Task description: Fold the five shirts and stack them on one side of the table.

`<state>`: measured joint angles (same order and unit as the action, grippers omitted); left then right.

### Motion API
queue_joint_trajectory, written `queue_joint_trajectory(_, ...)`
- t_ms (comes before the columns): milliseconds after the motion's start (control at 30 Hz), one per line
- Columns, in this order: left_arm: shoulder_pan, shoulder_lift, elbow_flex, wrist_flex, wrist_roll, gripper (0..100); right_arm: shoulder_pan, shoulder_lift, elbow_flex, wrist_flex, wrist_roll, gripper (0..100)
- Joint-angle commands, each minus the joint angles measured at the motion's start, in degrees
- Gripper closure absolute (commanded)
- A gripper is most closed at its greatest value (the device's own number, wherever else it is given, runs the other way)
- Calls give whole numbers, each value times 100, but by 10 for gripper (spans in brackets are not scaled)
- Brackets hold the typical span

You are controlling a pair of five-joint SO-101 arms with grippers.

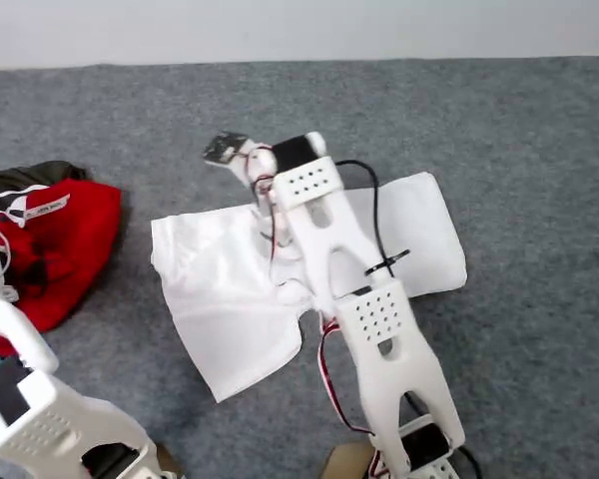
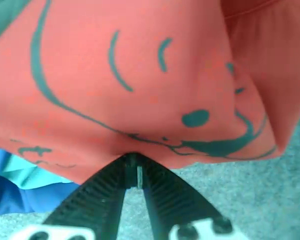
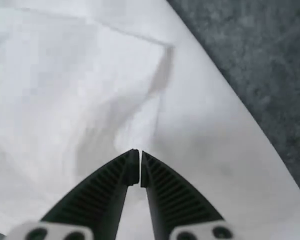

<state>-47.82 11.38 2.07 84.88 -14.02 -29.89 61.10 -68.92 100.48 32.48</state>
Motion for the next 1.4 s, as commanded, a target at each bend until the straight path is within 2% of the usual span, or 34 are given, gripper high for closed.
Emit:
queue_joint_trajectory(0,53,-343,-13,53,18,997,-295,-330,-325,215,-70,983)
queue_joint_trajectory(167,35,-343,-13,53,18,997,-576,-321,-325,215,-229,983)
queue_joint_trajectory(467,26,-343,-13,53,18,997,-251,154,-220,163,-237,983)
queue_joint_trajectory(667,35,-343,-13,53,18,997,-479,-22,-220,13,-237,983)
queue_joint_trajectory(867,35,-343,-22,132,18,997,-470,-13,-220,-338,158,983)
queue_joint_trajectory(1033,26,-343,-22,211,9,997,-303,-207,-308,-145,246,983)
queue_joint_trajectory(1367,53,-352,-22,211,9,997,-453,-163,-554,198,237,983)
